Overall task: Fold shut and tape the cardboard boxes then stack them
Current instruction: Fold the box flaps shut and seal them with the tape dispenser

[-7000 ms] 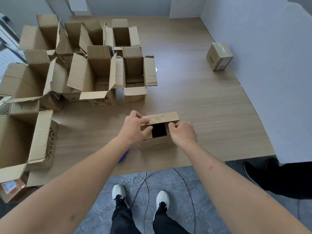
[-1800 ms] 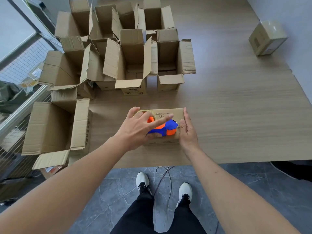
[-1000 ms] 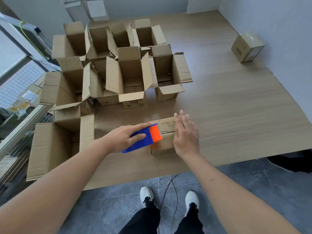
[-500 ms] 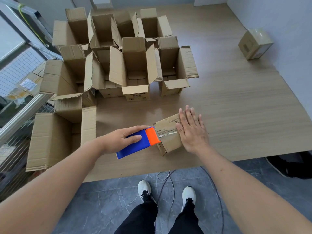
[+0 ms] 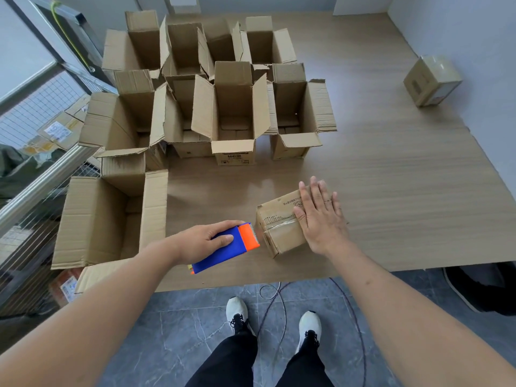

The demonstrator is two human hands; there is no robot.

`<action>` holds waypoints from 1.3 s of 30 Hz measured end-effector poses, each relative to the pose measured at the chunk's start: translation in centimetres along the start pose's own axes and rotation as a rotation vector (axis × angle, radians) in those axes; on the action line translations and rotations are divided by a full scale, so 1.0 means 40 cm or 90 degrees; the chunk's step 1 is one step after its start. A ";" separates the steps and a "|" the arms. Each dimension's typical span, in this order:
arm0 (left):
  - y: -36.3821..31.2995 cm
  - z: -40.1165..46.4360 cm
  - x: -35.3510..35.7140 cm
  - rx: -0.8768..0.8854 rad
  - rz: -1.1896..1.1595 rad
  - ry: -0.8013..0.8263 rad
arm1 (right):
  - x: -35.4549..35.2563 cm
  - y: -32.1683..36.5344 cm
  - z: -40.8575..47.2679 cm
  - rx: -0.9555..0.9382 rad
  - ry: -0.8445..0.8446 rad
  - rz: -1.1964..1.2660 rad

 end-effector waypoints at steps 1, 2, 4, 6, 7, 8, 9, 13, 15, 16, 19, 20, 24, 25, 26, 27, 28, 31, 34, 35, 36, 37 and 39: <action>-0.010 0.009 0.011 -0.007 0.010 -0.008 | -0.001 0.005 -0.001 0.010 -0.001 -0.012; -0.019 0.018 0.022 -0.016 0.018 -0.016 | -0.002 0.013 -0.004 0.023 -0.013 -0.035; -0.033 0.037 0.039 -0.030 0.016 -0.021 | -0.009 0.036 -0.017 0.060 -0.071 -0.082; -0.035 0.050 0.047 -0.039 -0.020 -0.008 | -0.016 0.076 -0.032 0.088 -0.124 -0.086; -0.031 0.055 0.048 -0.042 -0.045 -0.003 | -0.016 0.099 -0.039 0.101 -0.134 -0.078; -0.025 0.059 0.050 -0.043 -0.069 -0.004 | -0.012 0.120 -0.045 0.115 -0.136 -0.070; -0.016 0.062 0.053 -0.043 -0.081 -0.009 | -0.004 0.137 -0.051 0.131 -0.132 -0.055; 0.027 0.055 0.091 -0.058 -0.043 0.014 | 0.036 0.164 -0.068 0.152 -0.056 -0.015; 0.051 0.035 0.110 -0.068 -0.071 -0.002 | 0.039 0.156 -0.069 0.129 -0.052 -0.010; 0.060 0.021 0.114 -0.068 -0.095 -0.019 | 0.034 0.151 -0.067 0.110 -0.050 -0.004; 0.074 -0.012 0.111 -0.043 -0.195 -0.074 | 0.006 0.132 -0.042 0.000 -0.019 0.004; 0.075 -0.020 0.106 -0.028 -0.229 -0.078 | -0.006 0.126 -0.032 -0.052 0.001 -0.004; 0.063 -0.056 0.068 0.051 -0.222 -0.070 | -0.031 0.121 -0.007 -0.186 0.066 -0.050; 0.056 -0.064 0.059 0.070 -0.206 -0.079 | -0.035 0.126 0.001 -0.204 0.077 -0.057; 0.049 -0.072 0.050 0.087 -0.184 -0.093 | -0.038 0.129 0.010 -0.220 0.086 -0.064; 0.041 -0.078 0.042 0.101 -0.163 -0.108 | -0.043 0.131 0.017 -0.233 0.096 -0.068; 0.031 -0.083 0.035 0.113 -0.149 -0.122 | -0.047 0.130 0.022 -0.238 0.110 -0.064; 0.006 -0.098 0.018 0.153 -0.131 -0.156 | -0.075 0.124 0.017 -0.232 0.145 0.049; -0.013 -0.107 0.004 0.184 -0.104 -0.172 | -0.115 0.136 -0.010 -0.206 0.068 0.369; -0.022 -0.109 0.001 0.194 -0.095 -0.176 | -0.126 0.144 -0.020 -0.179 0.084 0.486; -0.031 -0.111 -0.002 0.202 -0.090 -0.179 | -0.135 0.152 -0.030 -0.152 0.126 0.570; -0.040 -0.111 -0.004 0.207 -0.089 -0.183 | -0.144 0.160 -0.039 -0.136 0.165 0.610; -0.057 -0.114 -0.009 0.221 -0.093 -0.192 | -0.156 0.170 -0.053 -0.120 0.203 0.633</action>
Point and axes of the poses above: each hand's wrist, its own z-axis towards the middle knuckle, its own x-axis out of the palm, y = z × x, the point moved 2 cm from there along z, towards the middle knuckle, and after that the axes turned 7 degrees about -y, right-handed, at the moved point
